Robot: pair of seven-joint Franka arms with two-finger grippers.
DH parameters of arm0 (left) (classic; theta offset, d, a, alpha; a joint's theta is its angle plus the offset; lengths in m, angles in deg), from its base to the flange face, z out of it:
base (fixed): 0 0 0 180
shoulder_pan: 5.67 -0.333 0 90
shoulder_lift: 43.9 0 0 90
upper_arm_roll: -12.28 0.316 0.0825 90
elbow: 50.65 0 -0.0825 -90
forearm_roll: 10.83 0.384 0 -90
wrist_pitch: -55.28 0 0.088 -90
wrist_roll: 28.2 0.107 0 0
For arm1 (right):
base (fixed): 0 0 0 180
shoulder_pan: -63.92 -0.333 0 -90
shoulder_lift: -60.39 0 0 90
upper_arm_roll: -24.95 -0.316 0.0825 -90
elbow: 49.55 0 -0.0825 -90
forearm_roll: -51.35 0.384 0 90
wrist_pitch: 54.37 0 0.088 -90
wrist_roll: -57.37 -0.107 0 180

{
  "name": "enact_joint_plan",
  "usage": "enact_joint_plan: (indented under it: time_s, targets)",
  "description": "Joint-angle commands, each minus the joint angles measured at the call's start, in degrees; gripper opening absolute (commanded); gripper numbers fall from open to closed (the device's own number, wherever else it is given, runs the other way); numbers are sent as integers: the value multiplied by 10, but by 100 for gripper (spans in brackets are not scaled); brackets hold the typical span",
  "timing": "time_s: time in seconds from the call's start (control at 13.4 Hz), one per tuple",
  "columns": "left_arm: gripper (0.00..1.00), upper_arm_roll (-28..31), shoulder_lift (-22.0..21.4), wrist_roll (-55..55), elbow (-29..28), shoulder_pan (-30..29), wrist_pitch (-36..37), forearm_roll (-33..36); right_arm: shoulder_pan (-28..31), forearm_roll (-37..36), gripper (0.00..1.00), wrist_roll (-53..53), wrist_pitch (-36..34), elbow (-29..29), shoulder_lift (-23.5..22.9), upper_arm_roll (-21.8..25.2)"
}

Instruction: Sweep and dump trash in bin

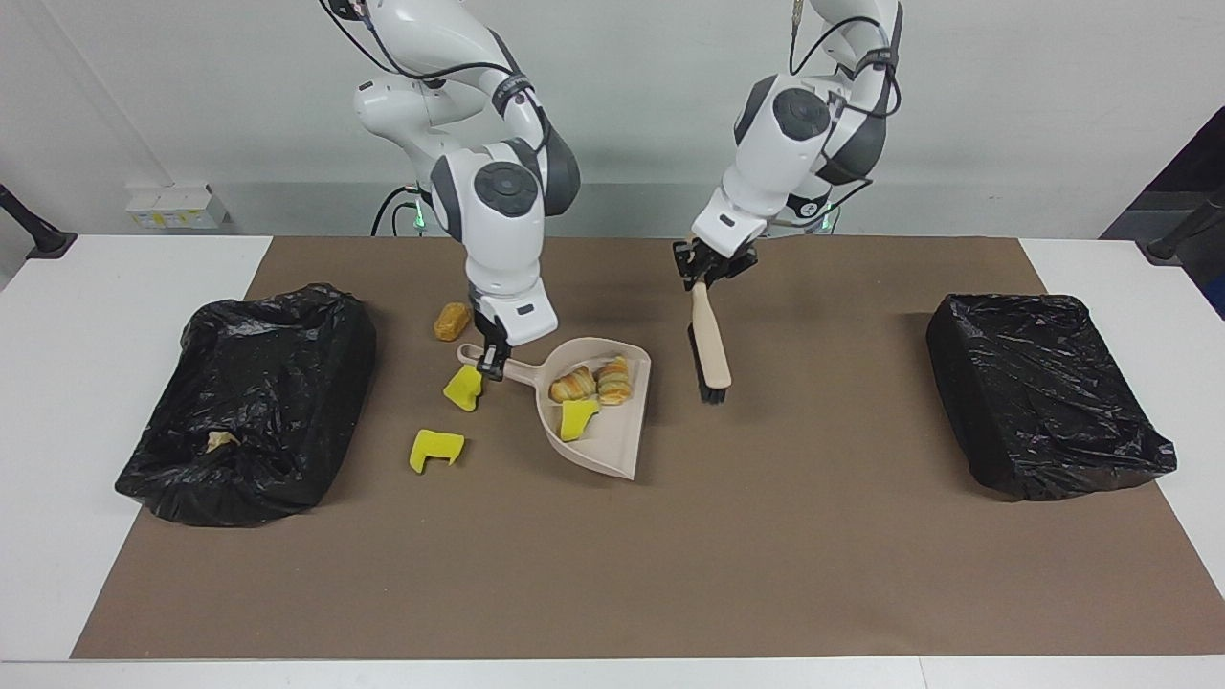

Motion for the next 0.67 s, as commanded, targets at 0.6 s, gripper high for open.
enact_joint_plan:
  time_s: [0.6]
  targets:
    - [0, -72, -27, -182, -208, 103, -225, 15, 232, 55, 0, 304, -81, 60, 27, 2]
